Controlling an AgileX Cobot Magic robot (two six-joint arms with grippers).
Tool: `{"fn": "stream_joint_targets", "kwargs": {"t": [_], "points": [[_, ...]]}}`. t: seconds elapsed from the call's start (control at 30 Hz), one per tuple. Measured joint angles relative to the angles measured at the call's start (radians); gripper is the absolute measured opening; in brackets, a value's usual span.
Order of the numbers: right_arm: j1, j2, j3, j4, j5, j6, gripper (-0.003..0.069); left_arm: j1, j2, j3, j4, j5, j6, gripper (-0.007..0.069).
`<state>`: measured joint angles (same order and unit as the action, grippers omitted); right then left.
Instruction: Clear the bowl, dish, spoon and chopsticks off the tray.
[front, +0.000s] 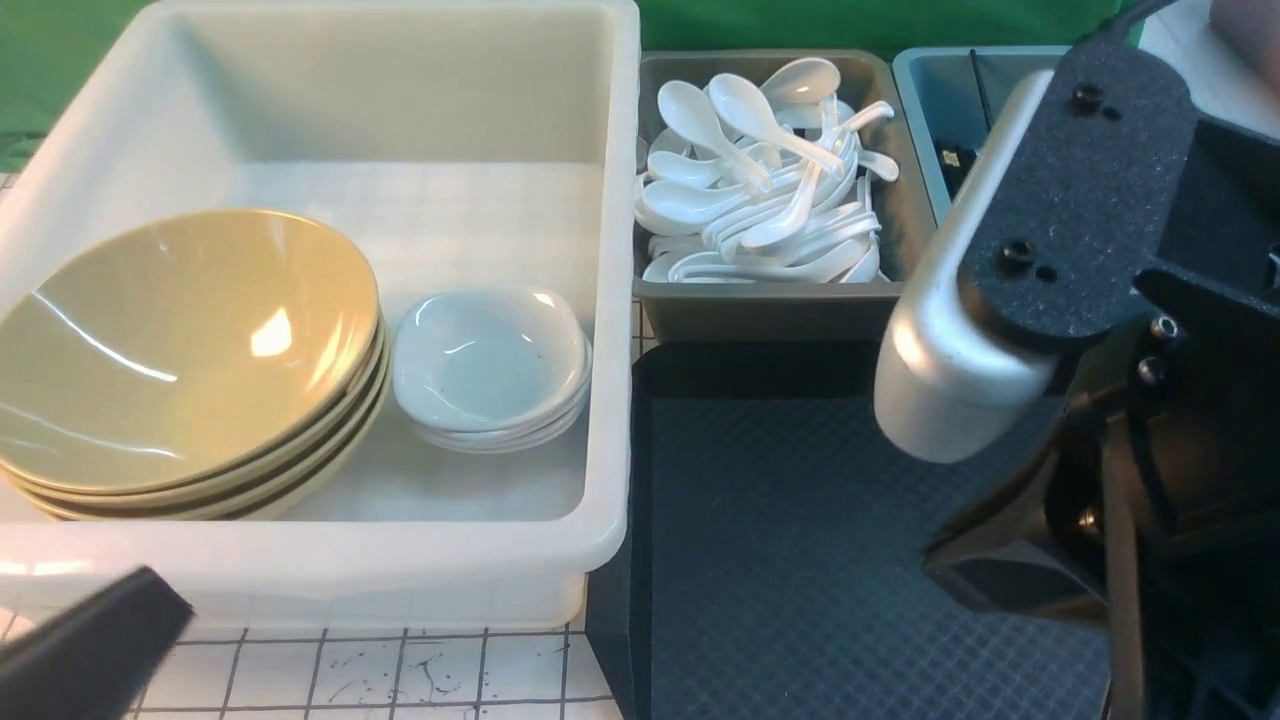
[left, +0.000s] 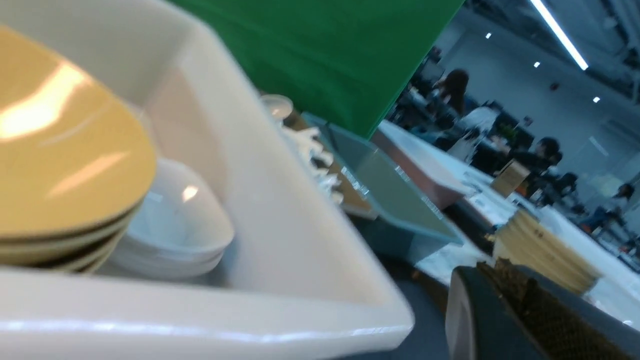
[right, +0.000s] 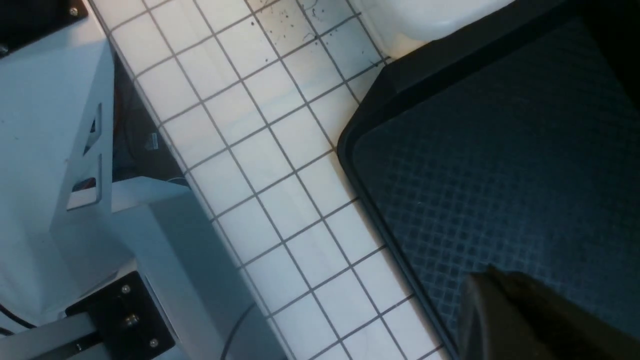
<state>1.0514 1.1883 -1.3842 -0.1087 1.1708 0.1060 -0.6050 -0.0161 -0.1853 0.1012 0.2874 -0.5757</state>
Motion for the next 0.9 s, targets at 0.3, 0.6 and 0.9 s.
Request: {"fn": "stream_joint_targets", "kwargs": {"t": [0.3, 0.6, 0.9], "points": [[-0.002, -0.009, 0.002, -0.081, 0.0, -0.003, 0.0027, 0.0, 0.0, 0.103, 0.0, -0.002, -0.004, -0.0001], [-0.38, -0.253, 0.541, -0.072, -0.577, -0.034, 0.0027, 0.0, 0.0, 0.206, 0.0, -0.003, -0.008, -0.0001], [-0.83, -0.817, 1.25, 0.012, -0.933, -0.038, 0.0027, 0.0, 0.0, 0.214, 0.0, 0.014, -0.011, -0.0001]]}}
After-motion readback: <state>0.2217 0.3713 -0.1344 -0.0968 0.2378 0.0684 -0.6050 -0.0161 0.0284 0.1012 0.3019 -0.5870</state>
